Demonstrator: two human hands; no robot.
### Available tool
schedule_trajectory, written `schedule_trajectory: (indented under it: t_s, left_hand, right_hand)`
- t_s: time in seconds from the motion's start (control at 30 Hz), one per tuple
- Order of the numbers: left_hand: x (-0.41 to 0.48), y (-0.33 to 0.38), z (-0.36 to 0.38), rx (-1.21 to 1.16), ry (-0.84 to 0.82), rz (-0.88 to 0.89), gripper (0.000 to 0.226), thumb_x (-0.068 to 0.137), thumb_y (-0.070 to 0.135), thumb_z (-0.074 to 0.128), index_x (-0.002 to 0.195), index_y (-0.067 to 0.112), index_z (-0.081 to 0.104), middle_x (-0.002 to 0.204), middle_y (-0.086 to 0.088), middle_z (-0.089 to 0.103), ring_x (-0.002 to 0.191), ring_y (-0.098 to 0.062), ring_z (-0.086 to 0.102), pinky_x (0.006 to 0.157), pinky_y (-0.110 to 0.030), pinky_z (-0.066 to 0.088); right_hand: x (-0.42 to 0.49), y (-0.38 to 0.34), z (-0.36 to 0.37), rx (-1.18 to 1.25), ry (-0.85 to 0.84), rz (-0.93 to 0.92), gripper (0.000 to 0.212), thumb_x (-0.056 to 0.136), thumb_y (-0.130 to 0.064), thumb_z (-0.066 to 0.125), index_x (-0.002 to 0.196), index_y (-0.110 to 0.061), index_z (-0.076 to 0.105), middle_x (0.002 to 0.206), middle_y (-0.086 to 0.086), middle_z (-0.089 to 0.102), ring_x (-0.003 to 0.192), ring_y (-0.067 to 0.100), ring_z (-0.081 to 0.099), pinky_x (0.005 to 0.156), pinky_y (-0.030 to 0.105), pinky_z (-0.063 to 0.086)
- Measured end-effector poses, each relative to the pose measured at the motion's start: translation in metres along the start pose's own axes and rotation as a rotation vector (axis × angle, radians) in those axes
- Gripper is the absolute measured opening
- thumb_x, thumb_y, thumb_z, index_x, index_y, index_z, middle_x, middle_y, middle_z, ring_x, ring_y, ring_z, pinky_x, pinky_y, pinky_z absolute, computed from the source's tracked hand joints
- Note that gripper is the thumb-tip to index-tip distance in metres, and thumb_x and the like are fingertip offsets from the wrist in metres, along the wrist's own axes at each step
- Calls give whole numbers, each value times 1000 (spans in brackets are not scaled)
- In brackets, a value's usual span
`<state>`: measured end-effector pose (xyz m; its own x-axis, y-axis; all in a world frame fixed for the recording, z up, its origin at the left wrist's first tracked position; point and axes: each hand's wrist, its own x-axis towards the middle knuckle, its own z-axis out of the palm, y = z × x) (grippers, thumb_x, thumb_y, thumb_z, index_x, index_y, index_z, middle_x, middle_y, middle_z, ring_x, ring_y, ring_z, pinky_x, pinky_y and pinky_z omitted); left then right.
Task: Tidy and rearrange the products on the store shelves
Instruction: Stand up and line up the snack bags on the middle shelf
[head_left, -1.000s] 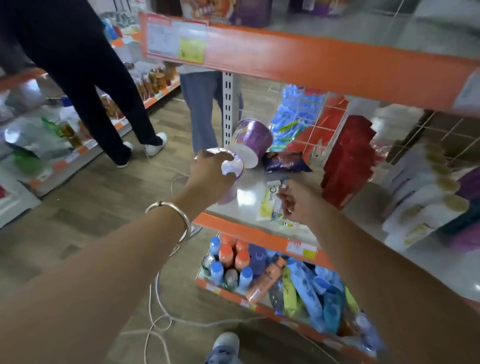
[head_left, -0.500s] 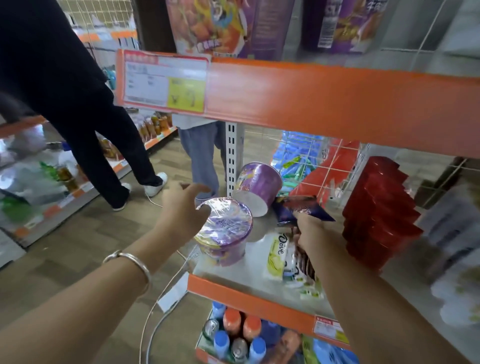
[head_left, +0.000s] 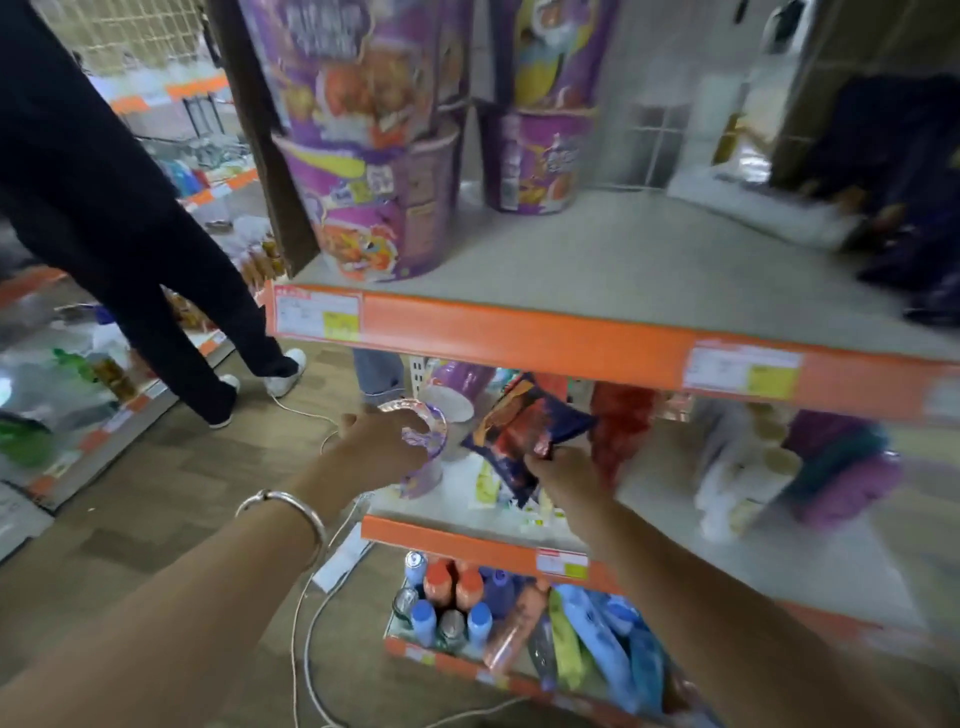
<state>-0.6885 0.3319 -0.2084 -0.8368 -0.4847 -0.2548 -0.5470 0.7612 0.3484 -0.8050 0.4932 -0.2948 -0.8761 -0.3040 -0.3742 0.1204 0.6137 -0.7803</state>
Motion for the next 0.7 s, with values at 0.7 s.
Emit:
schedule_trajectory:
  t_s: [0.7]
  left_hand:
    - [-154,253,-98,5,-215,606,42,90,36,57,120,7,58,122,-11,62,111,-25,57,92,-26,41]
  right_hand:
    - [-250,-46,-330,-291,199,-474,18,89,-8,60,102,3,65,87,12,60,80,17,54,60,14,37]
